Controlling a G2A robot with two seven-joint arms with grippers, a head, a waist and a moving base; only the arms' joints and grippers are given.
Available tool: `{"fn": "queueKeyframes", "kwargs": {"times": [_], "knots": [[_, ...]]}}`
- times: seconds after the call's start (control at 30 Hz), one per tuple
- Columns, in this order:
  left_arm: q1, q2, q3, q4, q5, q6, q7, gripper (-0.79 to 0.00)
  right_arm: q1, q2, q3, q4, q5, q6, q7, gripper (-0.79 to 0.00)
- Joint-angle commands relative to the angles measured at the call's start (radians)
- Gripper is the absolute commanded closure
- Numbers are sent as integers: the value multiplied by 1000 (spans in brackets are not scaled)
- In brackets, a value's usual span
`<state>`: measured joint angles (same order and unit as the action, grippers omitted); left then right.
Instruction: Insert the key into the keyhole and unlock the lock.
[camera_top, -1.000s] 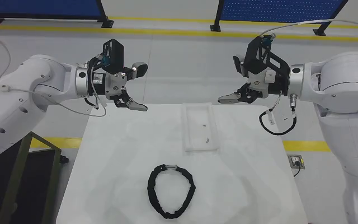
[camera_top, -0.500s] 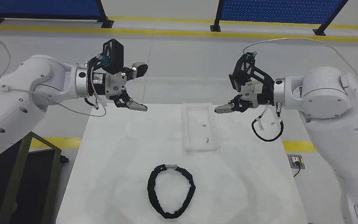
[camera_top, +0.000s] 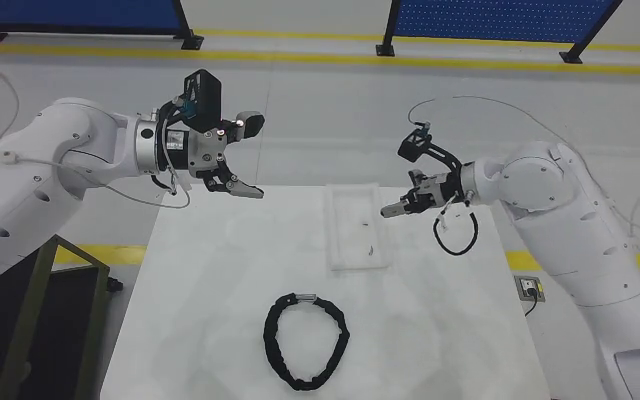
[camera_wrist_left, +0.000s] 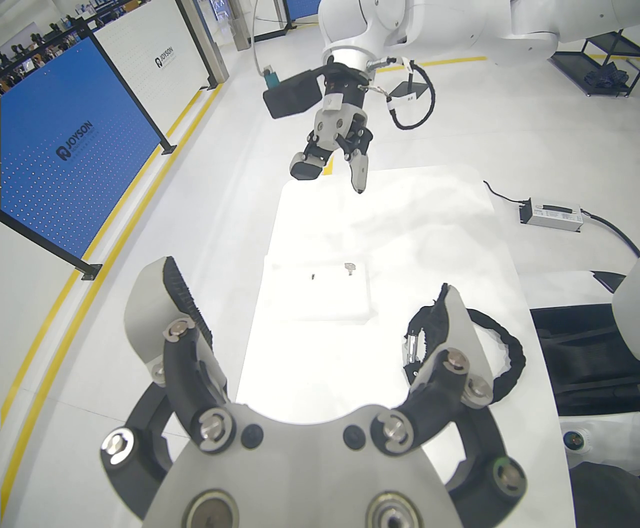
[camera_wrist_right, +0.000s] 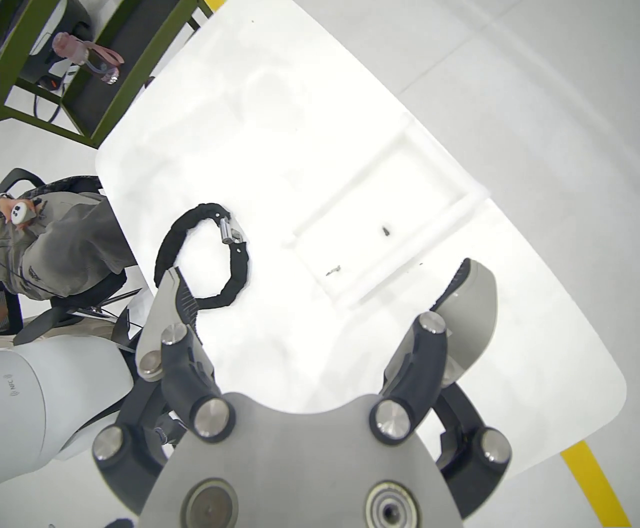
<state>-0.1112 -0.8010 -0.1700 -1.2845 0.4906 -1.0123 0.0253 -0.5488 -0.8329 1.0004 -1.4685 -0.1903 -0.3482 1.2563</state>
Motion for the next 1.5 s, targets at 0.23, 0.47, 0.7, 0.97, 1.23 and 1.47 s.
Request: {"fn": "queueKeyframes", "kwargs": {"times": [0.23,0.47,0.7,0.97,1.23,1.47], "knots": [[0,0,0,0,0,0,0,-785,43,-37,-137,27,-95,256,73,-785],[0,0,0,0,0,0,0,-785,69,-82,-273,39,-227,388,43,-785],[0,0,0,0,0,0,0,-785,64,-135,-366,64,-252,503,-42,-785],[0,0,0,0,0,0,0,-785,70,-167,-399,89,-238,556,-38,-785],[0,0,0,0,0,0,0,-785,70,-167,-399,89,-238,556,-38,-785],[0,0,0,0,0,0,0,-785,70,-167,-399,89,-238,556,-38,-785]]}}
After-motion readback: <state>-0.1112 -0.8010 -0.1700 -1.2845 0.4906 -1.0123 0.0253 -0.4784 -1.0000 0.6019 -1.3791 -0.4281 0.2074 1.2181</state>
